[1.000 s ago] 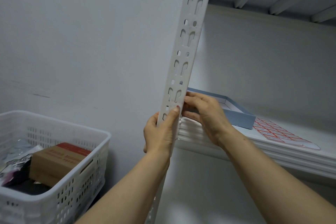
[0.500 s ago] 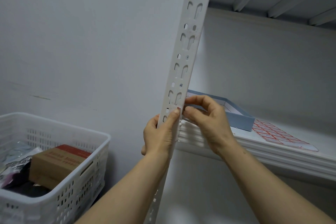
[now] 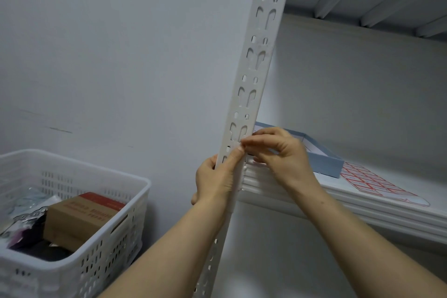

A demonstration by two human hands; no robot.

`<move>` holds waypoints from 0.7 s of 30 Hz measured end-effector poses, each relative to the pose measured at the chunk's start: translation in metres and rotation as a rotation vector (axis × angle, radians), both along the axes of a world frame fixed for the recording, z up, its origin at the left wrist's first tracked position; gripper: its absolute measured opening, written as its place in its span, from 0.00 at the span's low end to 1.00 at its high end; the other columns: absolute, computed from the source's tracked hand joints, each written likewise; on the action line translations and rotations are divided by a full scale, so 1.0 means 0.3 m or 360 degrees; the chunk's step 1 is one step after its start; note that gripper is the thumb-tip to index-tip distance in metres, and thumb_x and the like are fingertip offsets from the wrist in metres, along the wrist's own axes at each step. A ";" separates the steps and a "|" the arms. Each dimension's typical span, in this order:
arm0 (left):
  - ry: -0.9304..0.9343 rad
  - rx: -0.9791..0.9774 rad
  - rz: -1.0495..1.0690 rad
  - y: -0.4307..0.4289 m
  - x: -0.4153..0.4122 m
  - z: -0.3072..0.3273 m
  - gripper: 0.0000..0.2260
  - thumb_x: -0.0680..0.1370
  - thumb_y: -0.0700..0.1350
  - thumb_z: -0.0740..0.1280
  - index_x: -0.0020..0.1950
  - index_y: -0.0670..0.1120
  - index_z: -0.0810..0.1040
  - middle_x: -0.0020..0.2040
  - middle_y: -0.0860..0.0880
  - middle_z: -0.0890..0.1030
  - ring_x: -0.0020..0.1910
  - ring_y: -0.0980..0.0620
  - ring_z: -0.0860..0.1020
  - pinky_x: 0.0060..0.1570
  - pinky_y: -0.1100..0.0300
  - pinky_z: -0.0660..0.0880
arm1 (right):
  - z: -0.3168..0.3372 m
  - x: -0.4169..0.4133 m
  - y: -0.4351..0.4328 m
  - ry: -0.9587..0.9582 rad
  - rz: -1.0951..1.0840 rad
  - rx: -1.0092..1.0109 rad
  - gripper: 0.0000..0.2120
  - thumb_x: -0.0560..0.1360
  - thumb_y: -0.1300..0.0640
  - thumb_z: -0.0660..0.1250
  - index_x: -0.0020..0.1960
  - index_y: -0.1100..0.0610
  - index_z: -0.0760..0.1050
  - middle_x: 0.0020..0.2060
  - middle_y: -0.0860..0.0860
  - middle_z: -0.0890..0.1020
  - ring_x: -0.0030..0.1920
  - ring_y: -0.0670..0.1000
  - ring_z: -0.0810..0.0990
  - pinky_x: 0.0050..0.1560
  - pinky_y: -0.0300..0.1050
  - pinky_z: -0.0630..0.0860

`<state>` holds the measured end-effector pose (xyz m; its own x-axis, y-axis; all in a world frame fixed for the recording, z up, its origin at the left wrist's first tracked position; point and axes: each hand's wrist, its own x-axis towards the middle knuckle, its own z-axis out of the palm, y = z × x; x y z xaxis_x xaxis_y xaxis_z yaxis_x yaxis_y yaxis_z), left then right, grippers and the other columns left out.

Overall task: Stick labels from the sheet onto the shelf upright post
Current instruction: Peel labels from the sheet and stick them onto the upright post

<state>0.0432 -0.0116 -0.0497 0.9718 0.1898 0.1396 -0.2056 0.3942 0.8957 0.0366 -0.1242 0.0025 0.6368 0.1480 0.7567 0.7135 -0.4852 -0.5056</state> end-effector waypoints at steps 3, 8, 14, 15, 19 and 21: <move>-0.0058 -0.0094 -0.0103 0.015 -0.002 0.001 0.14 0.68 0.54 0.76 0.31 0.48 0.77 0.28 0.52 0.75 0.29 0.53 0.72 0.28 0.67 0.70 | 0.029 0.017 -0.017 -0.0384 -0.0167 -0.0475 0.07 0.69 0.55 0.71 0.47 0.48 0.84 0.44 0.48 0.72 0.45 0.47 0.75 0.44 0.39 0.75; -0.0044 -0.0135 -0.0155 0.028 -0.024 0.014 0.11 0.69 0.51 0.75 0.39 0.44 0.81 0.34 0.47 0.81 0.33 0.51 0.77 0.29 0.65 0.74 | 0.069 0.018 -0.026 -0.0774 -0.0364 -0.0978 0.05 0.66 0.54 0.71 0.41 0.48 0.82 0.45 0.47 0.72 0.43 0.48 0.71 0.32 0.46 0.74; 0.0023 -0.0154 -0.0180 0.031 -0.044 0.027 0.09 0.70 0.50 0.74 0.42 0.45 0.83 0.37 0.47 0.83 0.35 0.51 0.79 0.32 0.64 0.76 | 0.045 0.027 -0.008 -0.1179 -0.0692 -0.1246 0.03 0.70 0.58 0.68 0.39 0.58 0.77 0.48 0.48 0.68 0.45 0.49 0.69 0.32 0.38 0.60; 0.0021 -0.0151 -0.0178 0.033 -0.047 0.026 0.09 0.70 0.51 0.74 0.42 0.45 0.83 0.37 0.48 0.83 0.35 0.52 0.80 0.32 0.64 0.76 | 0.037 0.028 -0.001 -0.1213 -0.0741 -0.1236 0.04 0.70 0.58 0.67 0.38 0.58 0.76 0.48 0.49 0.70 0.45 0.49 0.69 0.32 0.39 0.61; 0.0053 -0.0143 -0.0179 0.043 -0.069 0.029 0.08 0.74 0.50 0.71 0.43 0.46 0.83 0.38 0.49 0.84 0.31 0.58 0.80 0.31 0.69 0.76 | 0.008 0.023 0.019 -0.1068 -0.0873 -0.1110 0.06 0.71 0.58 0.62 0.37 0.59 0.75 0.43 0.55 0.77 0.43 0.50 0.70 0.35 0.38 0.62; 0.0116 -0.0203 -0.0099 0.060 -0.073 0.032 0.07 0.76 0.46 0.68 0.43 0.43 0.81 0.37 0.49 0.82 0.27 0.64 0.78 0.27 0.74 0.72 | 0.013 0.008 0.009 -0.0782 -0.0907 -0.0823 0.07 0.74 0.58 0.62 0.40 0.60 0.75 0.46 0.57 0.77 0.40 0.52 0.72 0.35 0.42 0.64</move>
